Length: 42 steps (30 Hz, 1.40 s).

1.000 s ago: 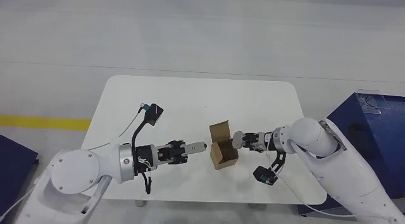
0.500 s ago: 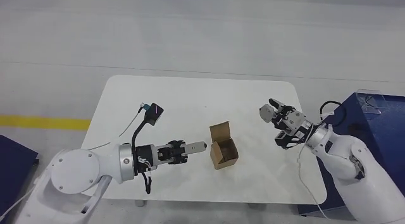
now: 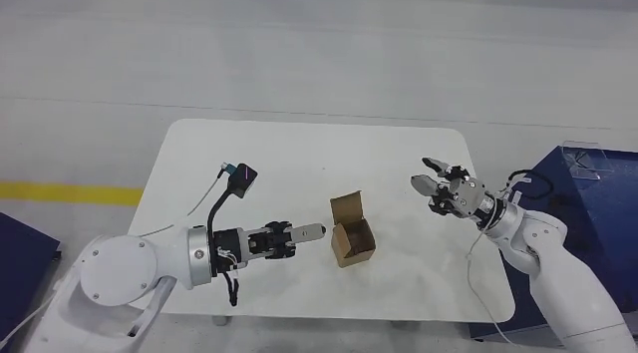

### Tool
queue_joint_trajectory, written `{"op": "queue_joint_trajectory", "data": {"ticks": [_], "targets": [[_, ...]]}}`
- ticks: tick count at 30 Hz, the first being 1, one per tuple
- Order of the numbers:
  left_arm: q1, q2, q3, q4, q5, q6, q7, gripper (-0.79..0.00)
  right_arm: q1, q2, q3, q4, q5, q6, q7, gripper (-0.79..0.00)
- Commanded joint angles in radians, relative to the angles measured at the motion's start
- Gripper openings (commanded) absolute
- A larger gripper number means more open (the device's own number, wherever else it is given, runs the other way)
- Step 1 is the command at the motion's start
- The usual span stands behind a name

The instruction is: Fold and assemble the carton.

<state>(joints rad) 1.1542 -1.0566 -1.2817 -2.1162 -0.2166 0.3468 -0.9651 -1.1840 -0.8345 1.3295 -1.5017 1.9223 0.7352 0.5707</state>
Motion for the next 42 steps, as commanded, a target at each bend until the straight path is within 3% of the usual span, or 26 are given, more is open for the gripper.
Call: {"op": "queue_joint_trajectory", "data": {"ticks": [1,5,6,9,12,15,19,21,29,33,38,42], "targets": [[0.000,0.000,0.000,0.000,0.000,0.000,0.000,0.000,0.000,0.000,0.000,0.000,0.000,0.000,0.001,-0.326],[0.000,0.000,0.000,0.000,0.000,0.000,0.000,0.000,0.000,0.000,0.000,0.000,0.000,0.000,0.001,-0.326],[0.004,0.000,0.005,0.007,0.010,0.003,0.005,0.000,0.006,0.002,0.009,-0.004,-0.048,-0.027,-0.016,0.000],[-0.032,0.003,0.089,0.032,0.197,0.145,0.029,0.000,0.020,0.016,0.041,-0.030,-0.298,-0.050,-0.029,0.000],[-0.125,-0.010,0.222,0.089,0.282,0.289,0.017,0.000,0.045,0.046,0.072,-0.101,-0.679,-0.020,0.008,0.000],[-0.232,-0.035,0.389,0.161,0.400,0.425,0.035,0.000,0.050,0.074,0.078,-0.145,-0.989,-0.014,0.076,0.000],[-0.368,-0.084,0.550,0.291,0.435,0.559,0.051,0.000,0.076,0.096,0.082,-0.144,-1.217,-0.067,0.164,0.000],[-0.419,-0.106,0.613,0.359,0.439,0.593,0.085,0.000,0.083,0.101,0.064,-0.153,-1.335,-0.136,0.157,0.000],[-0.582,-0.171,0.790,0.560,0.346,0.615,0.107,0.000,0.080,0.101,0.060,-0.153,-1.352,-0.151,0.149,0.000],[-0.644,-0.200,0.860,0.639,0.305,0.624,0.115,0.000,0.057,0.110,-0.012,-0.218,-1.610,-0.204,0.139,0.000],[-0.700,-0.232,0.921,0.703,0.269,0.637,0.129,0.000,0.085,0.126,-0.102,-0.247,-1.897,-0.237,0.294,0.000],[-0.724,-0.251,0.948,0.736,0.244,0.646,0.138,0.000,0.136,0.123,-0.171,-0.236,-1.969,-0.255,0.435,0.000]]}}
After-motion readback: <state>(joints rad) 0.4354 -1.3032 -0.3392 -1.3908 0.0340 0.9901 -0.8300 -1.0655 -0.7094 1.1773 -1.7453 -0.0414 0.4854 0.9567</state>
